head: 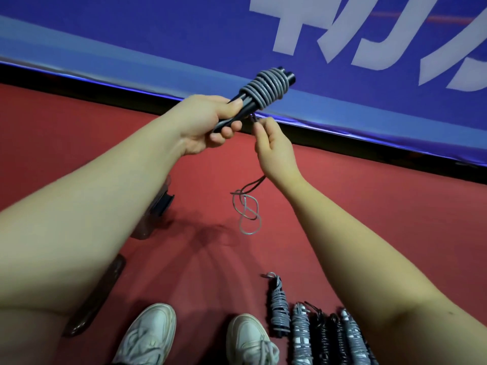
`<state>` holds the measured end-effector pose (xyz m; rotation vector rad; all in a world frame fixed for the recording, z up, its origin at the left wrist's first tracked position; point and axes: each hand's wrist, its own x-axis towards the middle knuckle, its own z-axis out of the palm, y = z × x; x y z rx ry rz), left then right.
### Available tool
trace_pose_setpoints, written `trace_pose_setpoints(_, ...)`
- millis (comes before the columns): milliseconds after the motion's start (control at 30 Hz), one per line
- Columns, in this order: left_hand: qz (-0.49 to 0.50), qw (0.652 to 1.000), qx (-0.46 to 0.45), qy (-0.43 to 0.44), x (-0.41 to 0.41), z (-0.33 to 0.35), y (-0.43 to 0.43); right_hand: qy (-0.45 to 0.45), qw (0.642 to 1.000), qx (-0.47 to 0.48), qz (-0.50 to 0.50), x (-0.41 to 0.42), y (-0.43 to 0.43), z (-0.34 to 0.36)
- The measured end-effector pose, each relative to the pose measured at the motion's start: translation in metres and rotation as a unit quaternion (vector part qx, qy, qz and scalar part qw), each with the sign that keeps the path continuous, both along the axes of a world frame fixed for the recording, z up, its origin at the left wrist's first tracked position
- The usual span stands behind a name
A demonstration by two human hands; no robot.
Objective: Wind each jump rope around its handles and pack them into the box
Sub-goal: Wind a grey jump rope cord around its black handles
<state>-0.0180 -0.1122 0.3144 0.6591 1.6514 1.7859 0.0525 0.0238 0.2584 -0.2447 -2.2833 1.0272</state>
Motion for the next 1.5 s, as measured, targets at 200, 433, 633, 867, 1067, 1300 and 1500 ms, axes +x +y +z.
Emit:
trace_pose_setpoints(200,0.043,0.999,-0.017,0.026,0.003,-0.007,0.007,-0.007,0.999,0.020,-0.050,-0.006,0.008,-0.022)
trace_pose_setpoints(433,0.057,0.998,0.015,-0.001,-0.003,-0.001,0.008,-0.125,0.983,0.027,-0.134,0.007,0.026,-0.054)
trace_pose_setpoints(633,0.137,0.987,-0.038,0.069,-0.016,-0.020,0.012,-0.166,0.980,-0.083,-0.070,0.003,0.023,-0.061)
trace_pose_setpoints(867,0.221,0.871,-0.276,0.341,-0.041,-0.054,-0.013,-0.218,0.938,0.271,-0.004,0.035,0.006,-0.021)
trace_pose_setpoints(1067,0.109,0.805,-0.339,0.473,-0.026,-0.063,-0.004,-0.141,0.838,0.525,-0.041,0.042,-0.010,0.029)
trace_pose_setpoints(1300,-0.125,0.753,-0.332,0.554,-0.002,-0.058,0.001,-0.215,0.832,0.510,0.038,0.040,0.022,0.060)
trace_pose_setpoints(1500,-0.286,0.727,-0.303,0.546,0.015,-0.049,0.003,-0.396,0.856,0.276,0.186,0.050,0.061,0.052)
